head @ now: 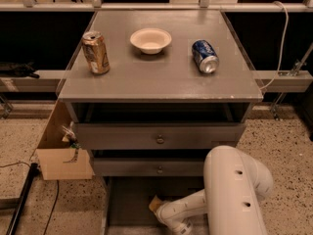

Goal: Pick sponge from bottom drawer and place on counter

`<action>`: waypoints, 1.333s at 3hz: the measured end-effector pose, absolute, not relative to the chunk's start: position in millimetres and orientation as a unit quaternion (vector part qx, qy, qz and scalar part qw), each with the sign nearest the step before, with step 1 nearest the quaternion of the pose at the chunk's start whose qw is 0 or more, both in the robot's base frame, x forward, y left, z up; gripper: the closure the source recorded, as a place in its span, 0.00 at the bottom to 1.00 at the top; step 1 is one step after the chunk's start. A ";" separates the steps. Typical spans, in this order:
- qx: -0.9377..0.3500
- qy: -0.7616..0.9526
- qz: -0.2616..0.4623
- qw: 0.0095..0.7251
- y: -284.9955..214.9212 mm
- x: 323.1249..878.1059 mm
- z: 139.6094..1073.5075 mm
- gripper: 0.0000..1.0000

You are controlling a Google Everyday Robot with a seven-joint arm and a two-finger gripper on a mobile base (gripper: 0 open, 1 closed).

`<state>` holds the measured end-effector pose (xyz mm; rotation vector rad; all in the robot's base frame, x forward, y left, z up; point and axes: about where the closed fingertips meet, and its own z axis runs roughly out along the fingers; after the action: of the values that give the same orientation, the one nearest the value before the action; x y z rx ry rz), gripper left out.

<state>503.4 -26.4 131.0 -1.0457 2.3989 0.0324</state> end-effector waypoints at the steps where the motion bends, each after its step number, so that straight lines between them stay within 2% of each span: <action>1: -0.386 0.885 0.012 0.259 -26.4 503.4 131.0 0.51; 3: -0.386 0.885 0.012 0.259 -26.4 503.4 131.0 0.00; 4: -0.382 0.887 0.012 0.259 -31.0 503.0 130.1 0.00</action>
Offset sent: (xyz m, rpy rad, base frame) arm 0.0000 0.0000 0.0000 0.0000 0.0000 0.0000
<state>503.0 -31.0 130.1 -1.0345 2.4041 0.0324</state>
